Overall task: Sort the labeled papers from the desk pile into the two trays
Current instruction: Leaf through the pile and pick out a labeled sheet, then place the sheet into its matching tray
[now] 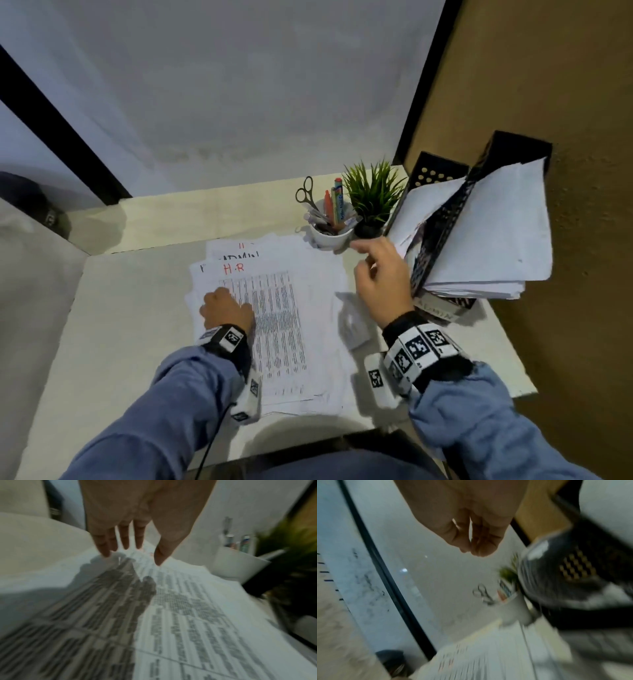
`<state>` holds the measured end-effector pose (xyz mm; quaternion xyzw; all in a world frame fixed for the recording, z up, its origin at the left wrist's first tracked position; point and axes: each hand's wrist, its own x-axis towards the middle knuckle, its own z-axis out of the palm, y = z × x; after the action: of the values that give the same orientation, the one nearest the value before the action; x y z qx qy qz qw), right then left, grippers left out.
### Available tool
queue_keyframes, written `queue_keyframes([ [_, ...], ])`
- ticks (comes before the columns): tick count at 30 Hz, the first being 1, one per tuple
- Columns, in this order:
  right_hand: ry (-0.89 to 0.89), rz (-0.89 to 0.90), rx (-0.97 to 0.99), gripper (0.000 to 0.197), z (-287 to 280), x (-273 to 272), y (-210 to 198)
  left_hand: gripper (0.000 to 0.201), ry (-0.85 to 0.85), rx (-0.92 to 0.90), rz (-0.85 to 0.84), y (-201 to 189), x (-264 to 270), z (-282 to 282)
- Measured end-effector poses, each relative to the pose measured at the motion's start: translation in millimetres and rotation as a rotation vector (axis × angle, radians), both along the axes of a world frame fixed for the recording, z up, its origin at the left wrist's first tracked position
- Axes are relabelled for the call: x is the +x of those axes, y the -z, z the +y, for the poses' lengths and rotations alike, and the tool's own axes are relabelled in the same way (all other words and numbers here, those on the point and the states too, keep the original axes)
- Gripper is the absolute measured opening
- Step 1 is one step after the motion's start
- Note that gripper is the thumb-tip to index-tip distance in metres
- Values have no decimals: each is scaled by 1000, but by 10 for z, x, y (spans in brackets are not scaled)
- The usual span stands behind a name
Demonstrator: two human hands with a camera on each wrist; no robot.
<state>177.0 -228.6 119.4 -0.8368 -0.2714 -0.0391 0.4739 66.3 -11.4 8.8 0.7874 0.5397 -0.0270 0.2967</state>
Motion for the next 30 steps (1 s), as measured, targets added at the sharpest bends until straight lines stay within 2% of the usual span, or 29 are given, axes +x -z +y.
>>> queue_keyframes([
  [2,13,317,-121,32,164,-98,311,58,-55,-45,156,37,-143,97],
  [5,50,734,-280,38,341,-202,690,63,-22,-41,119,153,-269,151],
  [6,49,812,-307,32,389,-241,785,63,-14,-34,96,181,-292,149],
  [7,45,852,-345,14,434,-280,848,65,-23,-33,83,194,-304,138],
  [8,50,867,-378,12,479,-322,886,68,-45,-41,84,193,-309,122],
  [9,73,872,-408,29,523,-356,953,72,-74,-53,93,186,-309,104],
  [10,88,874,-429,36,551,-401,970,76,-100,-68,98,170,-305,88],
  [12,106,875,-459,35,570,-456,1004,77,-120,-99,88,157,-318,75],
  [13,113,894,-452,28,569,-459,1040,75,-120,-103,68,166,-335,81],
  [14,96,914,-447,19,561,-463,1038,69,-113,-97,39,177,-358,93],
  [15,93,923,-438,24,548,-457,1053,61,-96,-75,3,188,-384,106],
  [17,109,966,-414,56,525,-450,1062,36,-44,-16,-87,198,-445,120],
  [19,107,960,-395,65,504,-453,1043,15,-21,21,-209,178,-504,82],
  [23,122,970,-332,68,497,-428,1061,16,-187,-106,-519,140,-616,-25],
  [30,151,1126,27,73,465,-403,1052,22,-317,-261,-755,120,-698,-96],
])
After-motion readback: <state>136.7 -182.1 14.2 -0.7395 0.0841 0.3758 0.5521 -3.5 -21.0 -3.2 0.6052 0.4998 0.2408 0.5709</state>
